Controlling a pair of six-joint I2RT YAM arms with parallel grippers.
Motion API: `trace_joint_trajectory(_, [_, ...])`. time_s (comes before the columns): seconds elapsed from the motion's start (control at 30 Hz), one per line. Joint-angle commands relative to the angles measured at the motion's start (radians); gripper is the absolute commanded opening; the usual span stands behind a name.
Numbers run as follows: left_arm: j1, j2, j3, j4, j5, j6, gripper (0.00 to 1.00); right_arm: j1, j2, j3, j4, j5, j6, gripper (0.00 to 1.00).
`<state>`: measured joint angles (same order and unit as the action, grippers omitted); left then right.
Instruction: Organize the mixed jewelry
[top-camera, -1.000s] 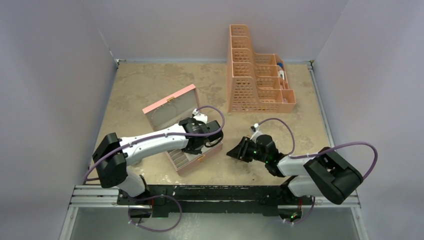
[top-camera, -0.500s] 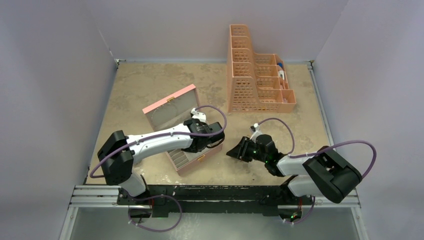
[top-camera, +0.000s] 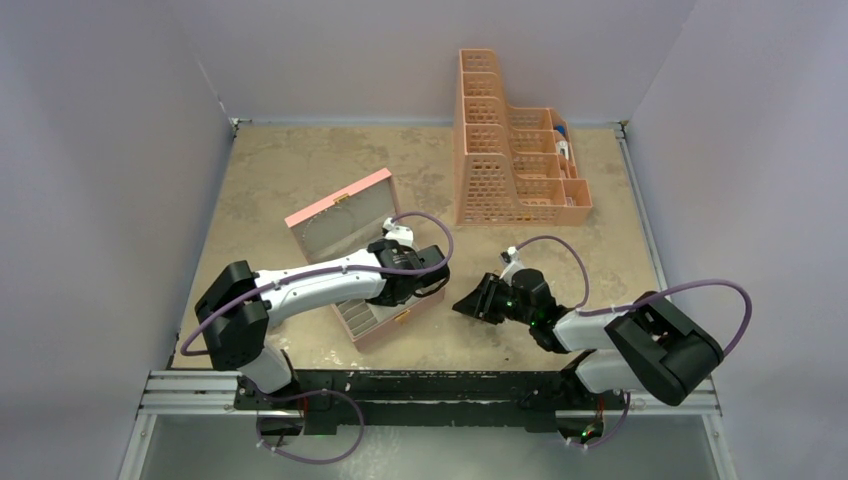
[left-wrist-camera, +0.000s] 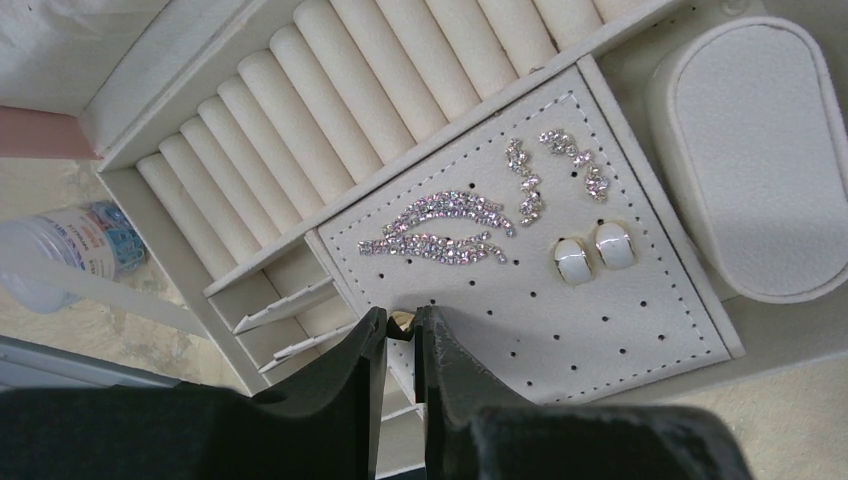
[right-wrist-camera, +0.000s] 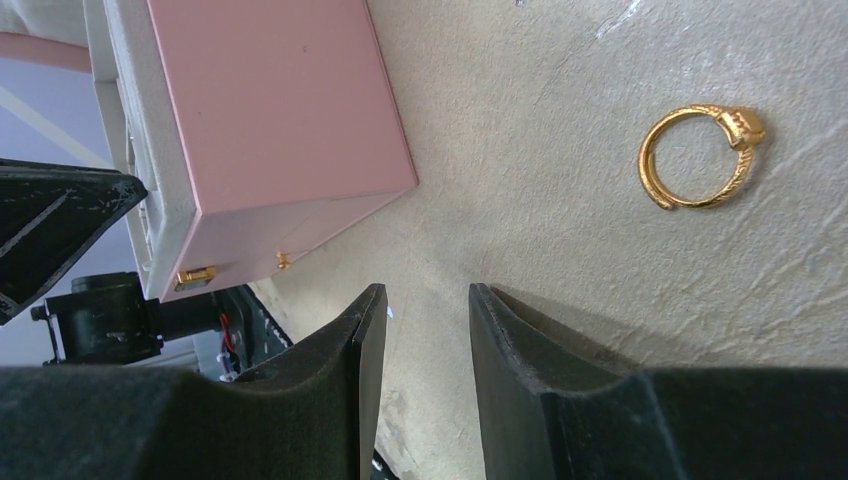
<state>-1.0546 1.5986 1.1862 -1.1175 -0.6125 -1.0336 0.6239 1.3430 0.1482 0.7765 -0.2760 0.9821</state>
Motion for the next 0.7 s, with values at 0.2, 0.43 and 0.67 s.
trace_joint_trajectory(0.2, [-0.004,-0.054,-0.008,0.001,0.032,0.007,0.14,0.005,0.026,0.024,0.040,0.018,-0.019,0.40])
trace_joint_trajectory(0.43, [-0.004,-0.043,0.000,-0.022,0.033,0.009,0.14,0.004,0.035,0.027,0.046,0.014,-0.017,0.39])
trace_joint_trajectory(0.67, [-0.004,-0.045,-0.010,-0.001,0.045,0.019,0.14,0.005,0.059,0.031,0.064,0.006,-0.015,0.39])
